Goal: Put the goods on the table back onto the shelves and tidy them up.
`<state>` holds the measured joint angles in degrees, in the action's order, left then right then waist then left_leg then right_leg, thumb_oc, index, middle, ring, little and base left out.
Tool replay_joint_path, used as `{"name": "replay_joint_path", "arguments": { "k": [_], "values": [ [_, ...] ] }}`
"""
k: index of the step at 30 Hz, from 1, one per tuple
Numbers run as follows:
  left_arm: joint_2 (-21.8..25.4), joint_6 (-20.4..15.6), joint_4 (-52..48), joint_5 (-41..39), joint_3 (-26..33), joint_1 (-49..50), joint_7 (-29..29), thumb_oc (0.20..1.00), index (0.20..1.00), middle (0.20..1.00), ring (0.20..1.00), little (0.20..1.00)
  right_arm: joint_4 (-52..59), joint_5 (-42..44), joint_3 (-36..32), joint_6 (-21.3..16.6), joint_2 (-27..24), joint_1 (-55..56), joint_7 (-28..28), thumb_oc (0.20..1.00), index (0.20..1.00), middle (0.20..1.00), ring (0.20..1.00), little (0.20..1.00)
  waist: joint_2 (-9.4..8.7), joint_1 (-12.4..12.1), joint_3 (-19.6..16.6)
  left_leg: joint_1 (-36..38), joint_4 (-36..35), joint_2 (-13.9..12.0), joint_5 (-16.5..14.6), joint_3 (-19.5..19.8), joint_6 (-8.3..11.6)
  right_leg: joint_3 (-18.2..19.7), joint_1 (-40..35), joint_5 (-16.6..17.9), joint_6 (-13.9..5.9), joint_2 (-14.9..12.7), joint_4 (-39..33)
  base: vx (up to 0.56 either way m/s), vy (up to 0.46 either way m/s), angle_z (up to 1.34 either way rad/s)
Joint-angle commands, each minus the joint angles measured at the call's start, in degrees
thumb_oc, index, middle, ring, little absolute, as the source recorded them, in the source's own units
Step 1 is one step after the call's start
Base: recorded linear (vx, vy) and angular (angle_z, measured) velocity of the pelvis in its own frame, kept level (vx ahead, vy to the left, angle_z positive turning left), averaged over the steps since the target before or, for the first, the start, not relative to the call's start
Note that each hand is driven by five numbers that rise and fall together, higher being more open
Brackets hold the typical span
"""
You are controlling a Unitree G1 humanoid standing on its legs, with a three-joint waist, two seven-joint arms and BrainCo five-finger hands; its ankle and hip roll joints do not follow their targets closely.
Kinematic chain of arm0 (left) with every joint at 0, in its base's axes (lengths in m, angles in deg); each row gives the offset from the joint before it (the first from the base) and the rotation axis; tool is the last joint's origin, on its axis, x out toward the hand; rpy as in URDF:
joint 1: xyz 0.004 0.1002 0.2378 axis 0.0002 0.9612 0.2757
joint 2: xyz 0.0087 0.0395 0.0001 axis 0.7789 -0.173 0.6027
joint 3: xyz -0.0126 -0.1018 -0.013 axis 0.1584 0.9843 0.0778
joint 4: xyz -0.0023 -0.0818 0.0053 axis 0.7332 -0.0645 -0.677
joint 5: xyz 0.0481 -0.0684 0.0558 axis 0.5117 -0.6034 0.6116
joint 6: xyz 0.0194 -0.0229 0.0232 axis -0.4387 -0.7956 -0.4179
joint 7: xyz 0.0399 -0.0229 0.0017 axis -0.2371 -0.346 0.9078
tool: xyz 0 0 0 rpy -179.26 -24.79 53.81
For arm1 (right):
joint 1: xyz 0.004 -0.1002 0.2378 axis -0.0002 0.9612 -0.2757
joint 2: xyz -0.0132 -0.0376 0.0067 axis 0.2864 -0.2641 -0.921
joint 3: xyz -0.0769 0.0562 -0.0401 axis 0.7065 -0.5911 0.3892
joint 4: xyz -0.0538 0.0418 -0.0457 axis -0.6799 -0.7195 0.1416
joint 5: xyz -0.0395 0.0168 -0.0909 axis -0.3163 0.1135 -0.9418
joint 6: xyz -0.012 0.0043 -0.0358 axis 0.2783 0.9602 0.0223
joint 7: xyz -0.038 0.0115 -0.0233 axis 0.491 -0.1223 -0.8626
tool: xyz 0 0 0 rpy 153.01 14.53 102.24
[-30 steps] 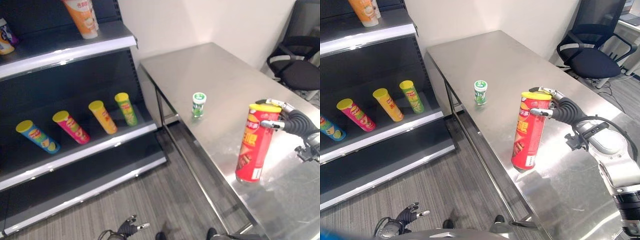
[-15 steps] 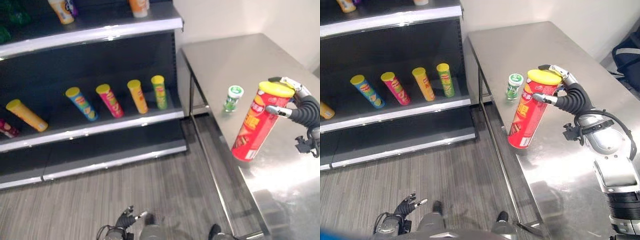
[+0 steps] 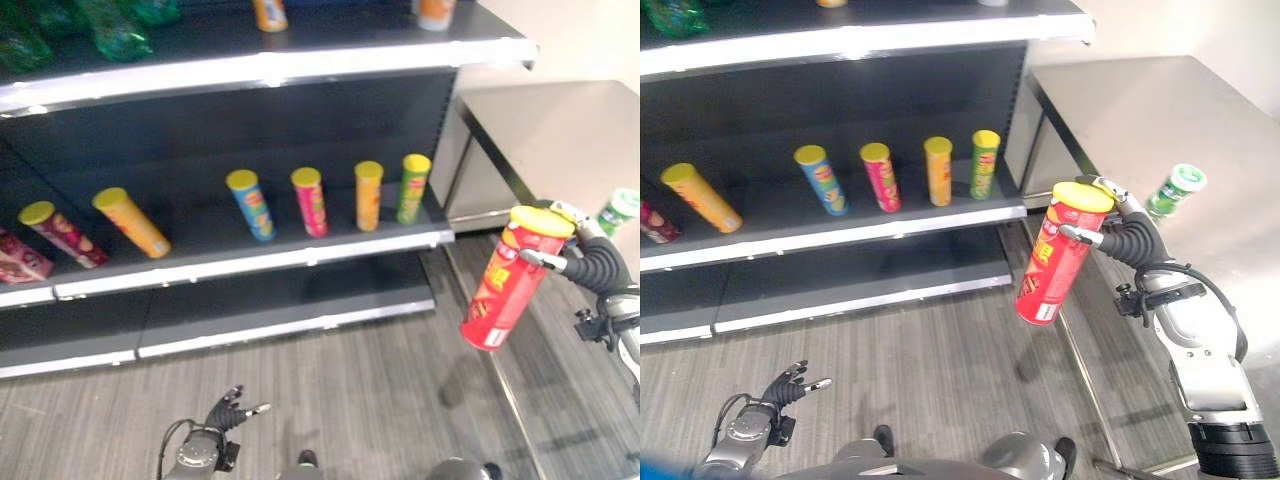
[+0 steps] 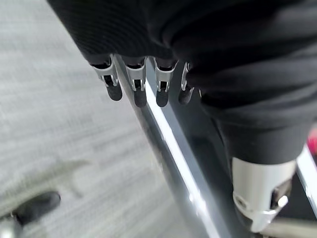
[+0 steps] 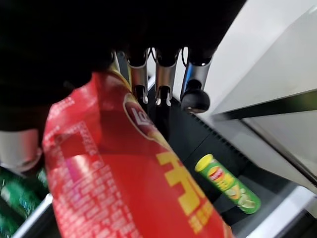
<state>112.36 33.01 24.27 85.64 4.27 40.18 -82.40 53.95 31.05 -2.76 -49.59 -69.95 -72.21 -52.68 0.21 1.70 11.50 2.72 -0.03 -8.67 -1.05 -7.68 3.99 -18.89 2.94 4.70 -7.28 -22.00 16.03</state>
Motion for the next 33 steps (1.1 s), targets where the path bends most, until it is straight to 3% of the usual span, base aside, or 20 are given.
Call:
{"name": "replay_joint_path", "arguments": {
  "k": [1, 4, 5, 6, 7, 10, 12, 13, 15, 17, 18, 19, 20, 22, 23, 24, 27, 30, 32, 33],
  "values": [
    [0.10, -0.58, 0.97, 2.01, -0.73, -1.45, 0.41, 1.000, 1.000, 1.000, 1.000, 1.000, 1.77, 0.08, -2.77, -2.43, -3.91, -8.55, -3.76, 0.200, 0.200, 0.200, 0.200, 0.200, -0.27, 1.36, -0.21, 1.70, -3.96, 1.29, -0.84, 0.32, 1.67, 0.84, 0.69, -13.96, -0.78, 10.55, 0.54, -0.04, 0.198, 0.21],
    [-0.82, -0.67, 0.72, 1.06, -0.29, -1.27, 0.03, 1.000, 1.000, 1.000, 1.000, 1.000, 1.05, -0.61, 1.21, -2.71, -5.37, -11.84, -3.56, 0.200, 0.200, 0.200, 0.200, 0.200, -1.54, 0.93, 0.50, 1.99, -3.51, 4.32, -1.46, 0.85, 0.42, 4.24, 0.94, -15.89, 1.27, 16.70, -0.61, -0.04, 0.133, 0.05],
    [-1.12, -0.56, 0.65, 0.92, -0.18, -1.19, 0.02, 1.000, 1.000, 1.000, 1.000, 1.000, 0.71, -0.86, 2.41, -2.61, -5.85, -12.89, -3.46, 0.200, 0.200, 0.200, 0.200, 0.200, -1.83, 0.57, 0.60, 1.70, -3.26, 4.95, -1.53, 0.86, 0.29, 3.78, 0.28, -15.54, 2.12, 17.27, -2.33, -0.04, 0.021, 0.04],
    [-1.73, -0.80, -0.13, 0.61, -0.11, -0.16, -0.01, 1.000, 1.000, 1.000, 1.000, 1.000, 0.37, -0.73, 5.13, -2.42, -5.36, -14.84, -2.85, 0.200, 0.200, 0.200, 0.200, 0.200, -2.93, -0.78, 0.37, 1.04, -2.68, 6.26, -2.17, 1.32, 0.19, 3.68, -3.49, -15.43, 2.80, 17.51, -9.52, -0.05, -0.016, -0.12],
    [-2.16, -0.75, -0.32, 0.24, 0.02, -0.26, -0.33, 1.000, 1.000, 1.000, 1.000, 1.000, -0.47, -0.65, 6.85, -2.43, -5.30, -16.08, -2.77, 0.200, 0.200, 0.200, 0.200, 0.200, -3.09, -1.18, 0.14, 0.06, -1.92, 6.35, -2.19, 1.23, 0.41, 4.31, -4.02, -14.55, 2.33, 17.81, -11.58, -0.04, -0.035, -0.07],
    [-2.79, -0.82, -2.11, -1.21, 0.04, 0.11, -0.12, 1.000, 1.000, 1.000, 1.000, 1.000, -0.55, -1.07, 8.08, -2.56, -6.22, -16.85, -2.81, 0.200, 0.200, 0.200, 0.200, 0.200, -3.58, -1.72, 1.04, -3.09, 5.60, 6.69, -4.10, 1.78, 0.93, 4.93, -5.28, -13.86, 2.79, 17.64, -13.88, -0.03, -0.013, 0.19],
    [-3.35, -0.79, -3.75, -1.46, -0.62, 0.99, 0.32, 1.000, 1.000, 1.000, 1.000, 1.000, -0.78, -1.20, 8.40, -2.55, -6.41, -17.08, -2.79, 0.200, 0.200, 0.200, 0.200, 0.200, -3.78, -1.97, 2.50, -6.64, 13.75, 6.24, -5.58, 1.24, 2.37, 4.23, -6.92, -14.53, 3.57, 17.07, -14.53, -0.03, 0.026, 0.43],
    [-3.58, -0.57, -3.78, -1.43, -0.65, 0.94, 0.07, 1.000, 1.000, 1.000, 1.000, 1.000, -1.27, -2.08, 8.88, -2.60, -6.77, -17.31, -3.20, 0.200, 0.200, 0.200, 0.200, 0.200, -3.83, -2.06, 3.28, -8.69, 16.97, 4.77, -4.97, 0.43, 3.62, 3.70, -8.00, -14.86, 3.81, 16.80, -15.12, -0.02, 0.087, 0.42],
    [-4.27, -0.08, -3.37, -2.12, -0.16, 1.67, -0.25, 1.000, 1.000, 1.000, 1.000, 1.000, -1.88, -4.72, 9.60, -1.91, -7.35, -17.01, -3.59, 0.200, 0.200, 0.200, 0.200, 0.200, -3.46, -2.22, 3.13, -8.67, 16.34, 1.78, -4.42, -0.82, 3.77, 2.62, -9.43, -15.05, 3.61, 16.64, -16.01, 0.10, 0.181, 0.42],
    [-4.45, -0.34, -2.04, -2.36, 0.61, 2.63, -1.18, 1.000, 1.000, 1.000, 1.000, 1.000, -2.45, -7.55, 11.07, -1.86, -7.53, -17.18, -4.23, 0.200, 0.200, 0.200, 0.200, 0.200, -3.71, -2.90, 2.30, -7.03, 10.34, -3.52, -0.82, 2.10, 4.60, 2.40, -10.02, -14.83, 2.17, 14.67, -16.40, 0.18, 0.266, 0.23],
    [-4.46, -0.37, -2.02, -2.37, 0.63, 2.67, -1.20, 1.000, 1.000, 1.000, 1.000, 1.000, -2.53, -7.58, 11.19, -1.89, -7.53, -17.26, -4.28, 0.200, 0.200, 0.200, 0.200, 0.200, -3.70, -2.78, 2.32, -6.77, 9.89, -3.55, -0.59, 2.16, 4.72, 2.31, -10.08, -14.95, 2.22, 14.73, -16.32, 0.15, 0.309, 0.01],
    [-4.30, -0.48, -2.01, -3.38, 0.61, 2.73, -2.04, 1.000, 1.000, 1.000, 1.000, 1.000, -3.54, -7.99, 12.05, -1.86, -7.70, -17.76, -4.88, 0.200, 0.200, 0.200, 0.200, 0.200, -3.25, -2.83, 1.92, -5.90, 4.06, -8.01, 3.05, 4.25, 5.54, 2.54, -9.77, -15.67, 1.06, 13.64, -15.93, 0.10, 0.199, 0.01],
    [-4.35, -0.50, -1.99, -3.39, 0.64, 2.75, -2.05, 1.000, 1.000, 1.000, 1.000, 1.000, -3.70, -8.01, 12.23, -1.93, -7.73, -17.93, -4.95, 0.200, 0.200, 0.200, 0.200, 0.200, -3.18, -2.77, 1.91, -5.60, 3.48, -8.10, 3.35, 4.19, 5.64, 2.54, -9.74, -15.78, 1.11, 13.73, -15.81, 0.17, 0.341, 0.04],
    [-4.15, -0.33, -1.61, -3.30, 0.41, 2.67, -2.41, 1.000, 1.000, 1.000, 1.000, 1.000, -4.33, -8.52, 12.39, -1.79, -7.80, -17.85, -5.52, 0.200, 0.200, 0.200, 0.200, 0.200, -2.16, -2.48, 1.15, -6.20, -1.13, -11.50, 7.53, 4.79, 7.17, 2.67, -10.53, -16.82, -0.22, 12.53, -15.62, 0.14, 0.241, 0.09],
    [-4.16, -0.33, -1.61, -3.30, 0.40, 2.67, -2.41, 1.000, 1.000, 1.000, 1.000, 1.000, -4.32, -8.52, 12.39, -1.79, -7.80, -17.84, -5.52, 0.200, 0.200, 0.200, 0.200, 0.200, -2.15, -2.47, 1.15, -6.17, -1.21, -11.51, 7.58, 4.79, 7.18, 2.66, -10.54, -16.83, -0.21, 12.54, -15.62, 0.28, 0.403, 0.16],
    [-3.70, -0.19, -1.48, -2.37, 0.04, 2.72, -2.17, 1.000, 1.000, 1.000, 1.000, 1.000, -4.14, -9.17, 11.27, -1.57, -7.68, -16.39, -5.91, 0.200, 0.200, 0.200, 0.200, 0.200, -1.11, -1.97, 0.23, -6.98, -2.40, -12.76, 8.04, 2.40, 7.96, 1.89, -12.19, -17.61, -1.47, 11.19, -15.41, 0.32, 0.416, 0.26],
    [-3.54, -0.12, -0.54, 0.35, -0.89, 2.55, -1.47, 1.000, 1.000, 1.000, 1.000, 1.000, -3.47, -12.10, 9.25, -0.83, -6.13, -13.55, -6.24, 0.200, 0.200, 0.200, 0.200, 0.200, -0.04, -1.84, -1.78, -5.49, -2.48, -9.20, 5.88, 0.93, 8.38, 0.75, -14.23, -15.19, -3.77, 6.94, -13.77, 0.37, 0.506, 0.27],
    [-2.01, -0.11, -1.45, 2.03, -1.59, 2.38, -1.38, 1.000, 1.000, 1.000, 1.000, 1.000, -3.14, -13.88, 9.97, -0.20, -4.42, -14.36, -6.56, 0.200, 0.200, 0.200, 0.200, 0.200, -0.56, -2.19, -1.56, -4.61, -0.24, -4.02, 1.90, 0.15, 4.75, 2.06, -11.83, -11.93, -4.08, 1.67, -8.20, 0.23, 0.414, 0.28],
    [-0.27, 0.31, -0.56, 2.51, -1.48, 1.34, -1.74, 1.000, 1.000, 1.000, 1.000, 1.000, -3.16, -16.27, 12.24, 0.26, -3.11, -18.09, -7.95, 0.200, 0.200, 0.200, 0.200, 0.200, -0.42, -2.32, -0.14, -2.00, -0.73, 0.35, -0.42, -2.72, 0.95, 2.30, -6.06, -5.61, -2.68, -3.56, 2.28, 0.16, 0.514, -0.08],
    [-0.27, 0.31, -0.54, 2.51, -1.42, 1.27, -1.73, 1.000, 1.000, 1.000, 1.000, 1.000, -3.19, -16.29, 12.28, 0.27, -3.09, -18.21, -7.97, 0.200, 0.200, 0.200, 0.200, 0.200, -0.47, -2.34, -0.21, -2.19, -0.77, 0.46, -0.26, -2.79, 0.83, 2.42, -5.80, -5.40, -2.69, -3.64, 2.23, 0.14, 0.478, -0.41]
  ]
}}
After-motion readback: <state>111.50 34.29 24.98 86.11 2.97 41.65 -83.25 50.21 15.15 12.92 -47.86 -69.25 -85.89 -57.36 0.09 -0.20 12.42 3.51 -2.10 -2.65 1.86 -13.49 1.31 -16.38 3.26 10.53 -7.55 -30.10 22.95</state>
